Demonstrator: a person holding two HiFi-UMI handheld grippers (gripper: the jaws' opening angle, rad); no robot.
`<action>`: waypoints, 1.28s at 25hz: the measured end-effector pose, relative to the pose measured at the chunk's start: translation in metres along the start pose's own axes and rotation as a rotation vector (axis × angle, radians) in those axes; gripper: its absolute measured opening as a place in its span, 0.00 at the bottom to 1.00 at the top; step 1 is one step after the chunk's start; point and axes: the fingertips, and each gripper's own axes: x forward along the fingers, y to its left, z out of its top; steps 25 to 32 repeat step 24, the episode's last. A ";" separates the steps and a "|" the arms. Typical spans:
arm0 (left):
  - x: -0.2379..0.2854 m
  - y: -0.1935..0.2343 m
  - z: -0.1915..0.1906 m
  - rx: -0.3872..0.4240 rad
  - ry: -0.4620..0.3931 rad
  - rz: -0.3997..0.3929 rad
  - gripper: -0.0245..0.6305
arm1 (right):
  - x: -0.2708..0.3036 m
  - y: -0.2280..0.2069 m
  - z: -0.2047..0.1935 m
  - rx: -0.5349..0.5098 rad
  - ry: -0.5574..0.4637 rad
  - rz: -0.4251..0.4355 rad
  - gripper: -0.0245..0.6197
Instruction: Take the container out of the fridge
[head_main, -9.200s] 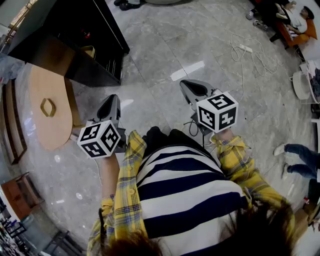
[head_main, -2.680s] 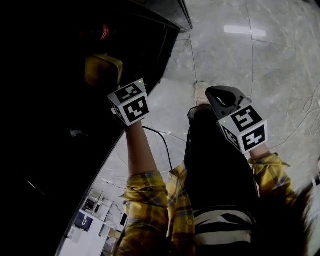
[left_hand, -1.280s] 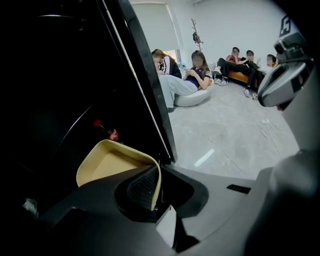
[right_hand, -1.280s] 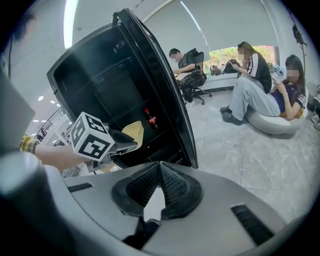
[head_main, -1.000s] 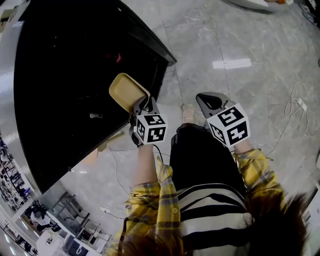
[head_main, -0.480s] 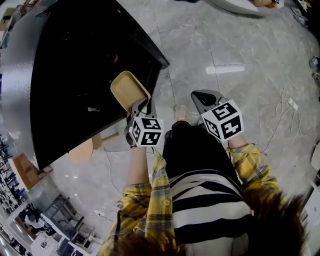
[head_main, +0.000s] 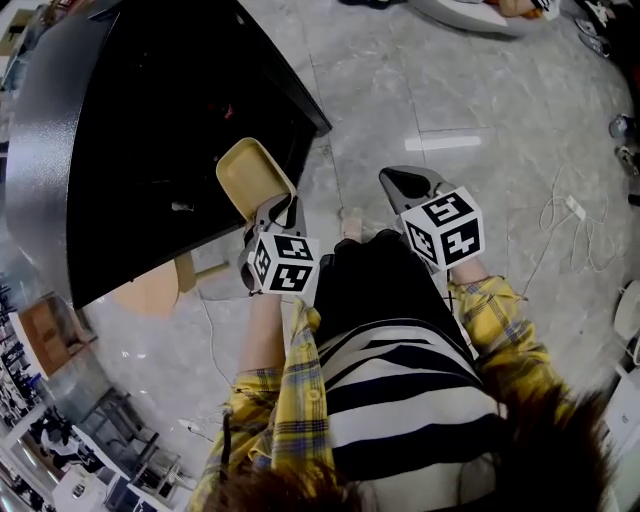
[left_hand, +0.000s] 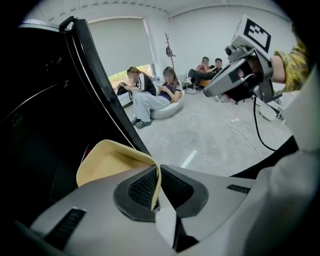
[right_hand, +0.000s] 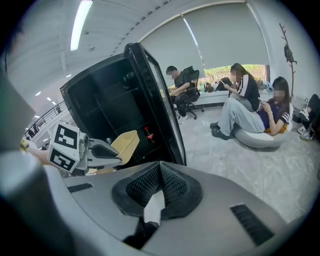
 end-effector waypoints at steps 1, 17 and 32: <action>-0.002 0.000 0.001 0.002 -0.001 -0.001 0.09 | -0.002 -0.001 0.001 -0.001 -0.003 -0.004 0.08; -0.030 -0.005 0.018 -0.009 -0.022 -0.008 0.09 | -0.018 0.003 0.021 -0.040 -0.050 0.022 0.08; -0.035 -0.011 0.020 -0.008 -0.024 -0.008 0.09 | -0.024 0.002 0.017 -0.049 -0.053 0.029 0.08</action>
